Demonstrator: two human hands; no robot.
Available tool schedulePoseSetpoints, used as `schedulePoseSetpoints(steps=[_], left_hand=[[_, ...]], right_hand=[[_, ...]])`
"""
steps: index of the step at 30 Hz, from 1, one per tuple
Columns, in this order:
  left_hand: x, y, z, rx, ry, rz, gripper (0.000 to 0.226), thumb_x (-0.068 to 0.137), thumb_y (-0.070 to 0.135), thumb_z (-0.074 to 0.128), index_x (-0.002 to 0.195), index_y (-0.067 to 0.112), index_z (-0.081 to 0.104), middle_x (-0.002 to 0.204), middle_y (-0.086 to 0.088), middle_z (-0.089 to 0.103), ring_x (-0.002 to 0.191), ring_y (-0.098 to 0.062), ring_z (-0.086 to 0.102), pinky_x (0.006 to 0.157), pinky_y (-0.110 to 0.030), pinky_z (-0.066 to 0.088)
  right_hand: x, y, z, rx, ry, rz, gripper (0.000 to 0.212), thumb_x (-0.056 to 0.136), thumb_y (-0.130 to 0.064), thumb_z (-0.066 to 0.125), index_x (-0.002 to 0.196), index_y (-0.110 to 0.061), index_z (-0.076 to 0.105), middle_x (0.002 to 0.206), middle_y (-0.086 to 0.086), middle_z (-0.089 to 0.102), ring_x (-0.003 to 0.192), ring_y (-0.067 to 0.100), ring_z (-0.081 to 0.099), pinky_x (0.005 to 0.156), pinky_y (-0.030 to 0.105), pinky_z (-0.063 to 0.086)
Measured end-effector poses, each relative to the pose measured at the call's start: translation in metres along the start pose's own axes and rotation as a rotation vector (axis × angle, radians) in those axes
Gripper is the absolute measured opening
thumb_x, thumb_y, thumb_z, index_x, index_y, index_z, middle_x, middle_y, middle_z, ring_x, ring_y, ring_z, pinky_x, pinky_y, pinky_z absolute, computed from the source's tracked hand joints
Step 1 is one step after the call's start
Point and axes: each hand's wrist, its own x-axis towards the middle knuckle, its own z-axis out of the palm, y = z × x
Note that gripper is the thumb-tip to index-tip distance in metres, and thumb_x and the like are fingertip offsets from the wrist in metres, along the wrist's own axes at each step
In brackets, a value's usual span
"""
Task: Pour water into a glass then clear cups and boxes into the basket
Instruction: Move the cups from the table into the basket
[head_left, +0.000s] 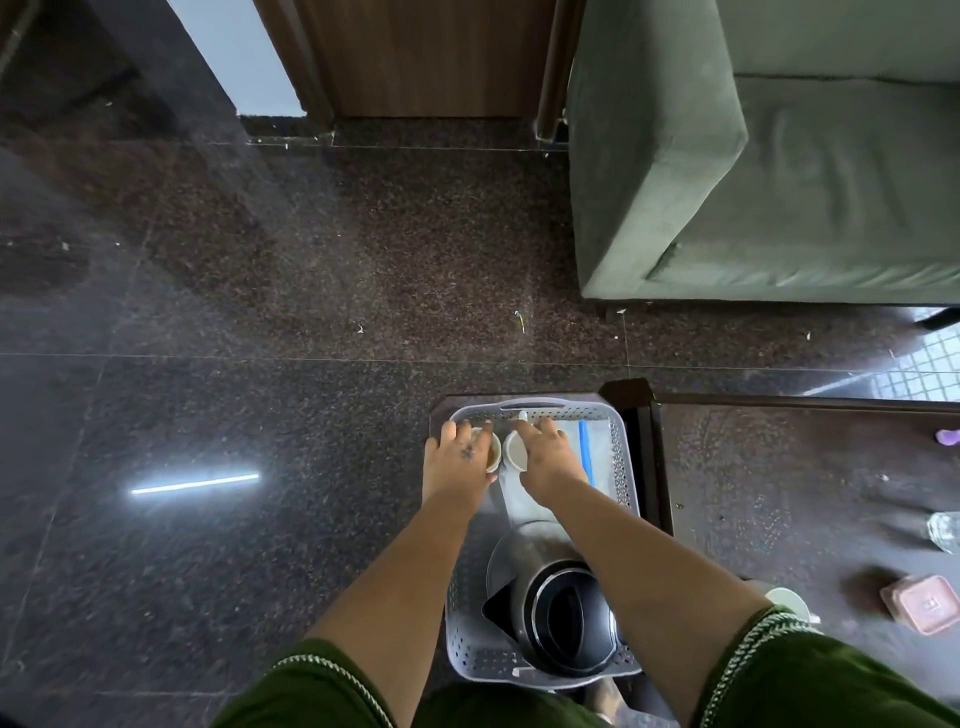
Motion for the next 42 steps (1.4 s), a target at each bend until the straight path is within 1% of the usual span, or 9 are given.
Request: schedulePoseSetpoints(steps=[5,11,16,20,24,28,32,38,42], left_hand=[[-0.011,0.001,-0.005,0.002,-0.051,0.016,0.075,0.095,0.048,0.046,0.155,0.022,0.007,0.161,-0.009,0.012,0.144,-0.028,0.017,0.111,-0.044,0.028],[-0.019,0.016,-0.025,-0.032,0.059,-0.004,0.072,0.092,0.053,0.047,0.151,0.019,0.022,0.152,-0.005,0.034,0.138,-0.026,0.03,0.102,-0.043,0.036],[-0.029,0.047,-0.05,-0.013,0.106,0.072,0.068,0.095,0.054,0.04,0.15,0.017,0.025,0.148,-0.004,0.038,0.135,-0.026,0.033,0.104,-0.041,0.033],[-0.036,0.085,-0.066,-0.018,0.152,0.123,0.051,0.095,0.048,0.042,0.135,0.017,0.045,0.133,-0.004,0.049,0.125,-0.027,0.042,0.097,-0.043,0.038],[-0.041,0.137,-0.078,-0.049,0.293,0.278,0.021,0.093,0.029,0.053,0.098,0.012,0.065,0.107,-0.007,0.062,0.105,-0.032,0.053,0.083,-0.044,0.041],[-0.049,0.211,-0.081,-0.031,0.311,0.397,0.029,0.092,0.036,0.054,0.078,0.015,0.068,0.091,0.0,0.062,0.097,-0.028,0.054,0.076,-0.04,0.04],[-0.068,0.298,-0.07,0.006,0.239,0.495,0.028,0.095,0.033,0.043,0.1,0.019,0.067,0.111,0.003,0.06,0.11,-0.024,0.047,0.085,-0.038,0.037],[-0.112,0.426,-0.022,0.039,0.08,0.494,0.04,0.089,0.024,0.052,0.128,0.022,0.048,0.133,0.003,0.049,0.124,-0.024,0.039,0.096,-0.038,0.035],[-0.126,0.491,0.017,0.047,0.076,0.463,0.026,0.096,0.036,0.046,0.109,0.021,0.062,0.122,0.004,0.055,0.119,-0.022,0.042,0.093,-0.037,0.035]], right_hand=[[-0.009,-0.001,-0.008,-0.072,-0.002,0.009,0.081,0.091,-0.027,0.065,0.155,-0.022,0.016,0.152,0.016,0.025,0.134,0.033,0.036,0.108,0.038,0.041],[-0.037,0.004,-0.031,0.004,0.143,0.033,0.067,0.09,-0.027,0.064,0.147,-0.017,0.029,0.141,0.015,0.037,0.129,0.033,0.037,0.103,0.04,0.042],[-0.071,0.025,-0.057,0.144,0.279,0.102,0.062,0.091,-0.027,0.064,0.144,-0.018,0.034,0.139,0.012,0.04,0.131,0.031,0.037,0.104,0.042,0.042],[-0.105,0.055,-0.079,0.248,0.379,0.164,0.046,0.089,-0.025,0.063,0.13,-0.017,0.043,0.128,0.01,0.046,0.121,0.031,0.045,0.095,0.046,0.048],[-0.139,0.105,-0.098,0.401,0.474,0.228,0.034,0.086,-0.011,0.056,0.12,-0.013,0.049,0.121,0.014,0.056,0.111,0.035,0.056,0.09,0.042,0.049],[-0.178,0.168,-0.111,0.427,0.517,0.337,0.028,0.089,-0.008,0.047,0.117,-0.009,0.048,0.12,0.016,0.058,0.108,0.038,0.059,0.086,0.041,0.048],[-0.218,0.243,-0.108,0.479,0.565,0.414,0.028,0.089,-0.012,0.053,0.116,-0.01,0.049,0.122,0.011,0.051,0.101,0.037,0.06,0.079,0.041,0.05],[-0.282,0.374,-0.097,0.455,0.559,0.489,0.035,0.087,-0.007,0.049,0.121,-0.011,0.05,0.12,0.013,0.056,0.11,0.036,0.057,0.089,0.04,0.046],[-0.319,0.455,-0.09,0.444,0.509,0.537,0.031,0.088,-0.011,0.052,0.119,-0.014,0.05,0.12,0.012,0.055,0.114,0.037,0.056,0.089,0.042,0.047]])
